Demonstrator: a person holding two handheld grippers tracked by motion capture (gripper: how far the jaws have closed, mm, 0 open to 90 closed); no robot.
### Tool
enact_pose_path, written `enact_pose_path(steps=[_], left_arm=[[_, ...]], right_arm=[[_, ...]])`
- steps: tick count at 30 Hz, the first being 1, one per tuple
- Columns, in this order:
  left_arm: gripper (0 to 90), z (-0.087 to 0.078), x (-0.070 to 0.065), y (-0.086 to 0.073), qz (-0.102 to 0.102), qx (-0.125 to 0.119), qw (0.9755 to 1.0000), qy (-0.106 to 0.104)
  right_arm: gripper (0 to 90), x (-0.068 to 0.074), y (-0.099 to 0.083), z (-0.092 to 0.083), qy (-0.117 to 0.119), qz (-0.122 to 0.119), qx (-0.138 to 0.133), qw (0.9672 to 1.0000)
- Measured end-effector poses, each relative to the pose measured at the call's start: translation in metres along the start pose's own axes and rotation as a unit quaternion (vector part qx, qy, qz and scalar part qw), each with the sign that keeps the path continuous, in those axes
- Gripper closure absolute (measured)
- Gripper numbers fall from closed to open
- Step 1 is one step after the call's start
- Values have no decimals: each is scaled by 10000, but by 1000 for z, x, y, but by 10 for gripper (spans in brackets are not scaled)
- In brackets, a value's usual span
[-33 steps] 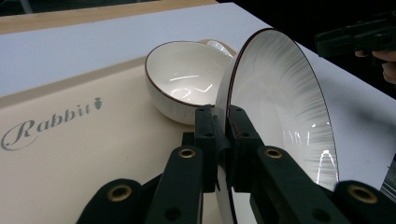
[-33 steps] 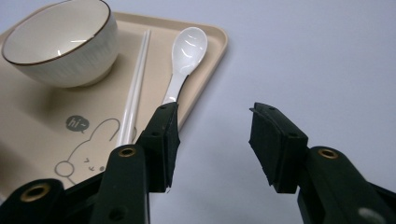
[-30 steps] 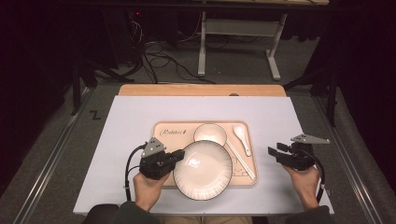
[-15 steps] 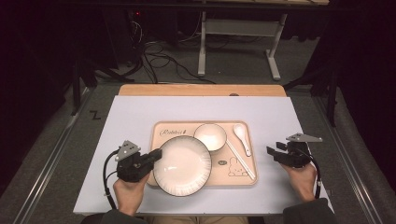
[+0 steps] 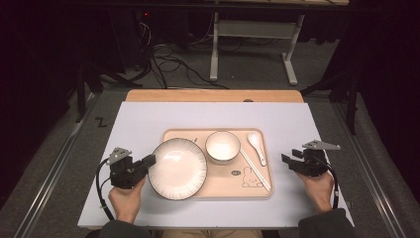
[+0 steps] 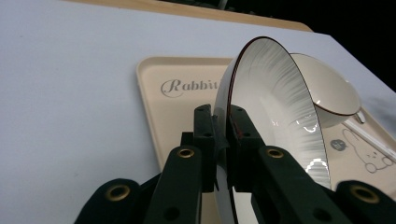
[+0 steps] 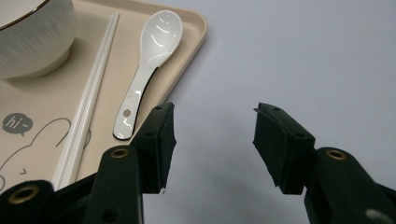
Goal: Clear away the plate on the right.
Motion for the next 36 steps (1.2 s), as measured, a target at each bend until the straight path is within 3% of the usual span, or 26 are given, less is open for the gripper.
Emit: enact_pose_path(steps=[5,8,14,16,22,25,36], left_arm=[[837,13,14,-2,-4,40,9997,247],[841,20,18,-2,-112,47,9996,263],[855,39,31,-7,72,281,9987,418],[855,47,39,-7,9,365,9982,476],[836,58,47,-10,243,578,9964,565],[820,62,48,-14,521,653,9947,598],[805,71,54,-16,568,710,9941,596]], right_arm=[[487,0,0,0,13,53,-8,10000],[486,0,0,-1,1,50,-37,10000],[481,2,-3,-4,0,40,6,10000],[483,2,-3,-6,-14,23,3,10000],[485,6,-6,-8,-63,-136,48,9999],[484,7,-7,-10,-108,-150,79,9998],[481,6,-10,-11,-208,-180,157,9995]])
Point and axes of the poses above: each handheld gripper's, and its own axes: z roughly forward along the jaws, y roughly out of its top, x roughly to its left, the point moved 2 cm from there along z, roughly forward along the jaws, and after that the axes turned 10 degrees about -y, right-handed, at the moved point
